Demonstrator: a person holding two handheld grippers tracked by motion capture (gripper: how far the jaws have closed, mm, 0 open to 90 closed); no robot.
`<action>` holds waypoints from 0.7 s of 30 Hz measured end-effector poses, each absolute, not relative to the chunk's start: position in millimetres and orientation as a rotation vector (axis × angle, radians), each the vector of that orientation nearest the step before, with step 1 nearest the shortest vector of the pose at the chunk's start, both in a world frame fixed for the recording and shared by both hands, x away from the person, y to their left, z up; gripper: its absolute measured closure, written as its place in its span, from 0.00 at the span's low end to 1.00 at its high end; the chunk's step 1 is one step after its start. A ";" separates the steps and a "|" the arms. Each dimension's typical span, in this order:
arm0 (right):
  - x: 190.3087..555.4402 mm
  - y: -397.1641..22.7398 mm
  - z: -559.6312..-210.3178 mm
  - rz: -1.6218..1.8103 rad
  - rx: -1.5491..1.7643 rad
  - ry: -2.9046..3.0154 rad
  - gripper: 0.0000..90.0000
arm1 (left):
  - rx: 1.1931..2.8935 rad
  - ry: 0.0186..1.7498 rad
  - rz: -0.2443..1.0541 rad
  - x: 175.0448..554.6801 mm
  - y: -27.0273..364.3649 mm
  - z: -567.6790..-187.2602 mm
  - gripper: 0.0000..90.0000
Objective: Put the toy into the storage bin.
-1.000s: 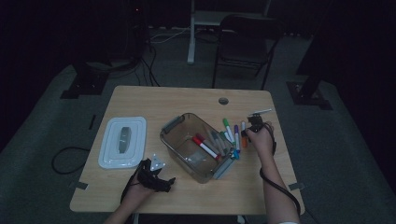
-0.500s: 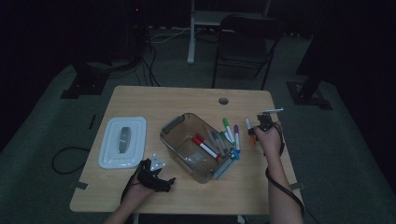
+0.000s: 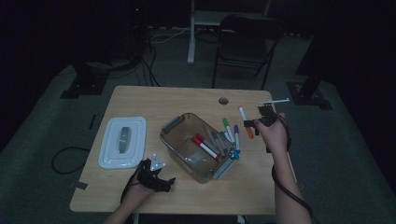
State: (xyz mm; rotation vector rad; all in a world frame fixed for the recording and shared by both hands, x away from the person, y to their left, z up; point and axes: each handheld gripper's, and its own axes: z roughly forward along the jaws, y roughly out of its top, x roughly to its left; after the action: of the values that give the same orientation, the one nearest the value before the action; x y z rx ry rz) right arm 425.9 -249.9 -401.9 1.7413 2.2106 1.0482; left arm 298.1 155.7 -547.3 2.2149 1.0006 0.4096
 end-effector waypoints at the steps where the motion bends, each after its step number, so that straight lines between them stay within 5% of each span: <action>1: 423.5 -245.1 -397.4 1.073 1.716 2.226 0.85 | 2.218 0.999 0.412 298.2 155.9 -547.1 0.01; 11: 401.8 -185.2 -369.4 1.159 1.468 2.417 0.85 | 2.219 0.998 0.411 298.2 156.0 -547.0 0.01; 21: 393.8 -129.5 -376.3 1.152 1.306 2.622 0.85 | 2.219 0.998 0.411 298.2 156.0 -547.1 0.01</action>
State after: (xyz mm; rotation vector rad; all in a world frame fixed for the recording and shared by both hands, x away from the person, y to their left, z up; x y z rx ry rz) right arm 393.8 -129.5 -376.3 1.3056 2.6221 1.1516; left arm 298.2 156.0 -547.1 2.2192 0.9981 0.4106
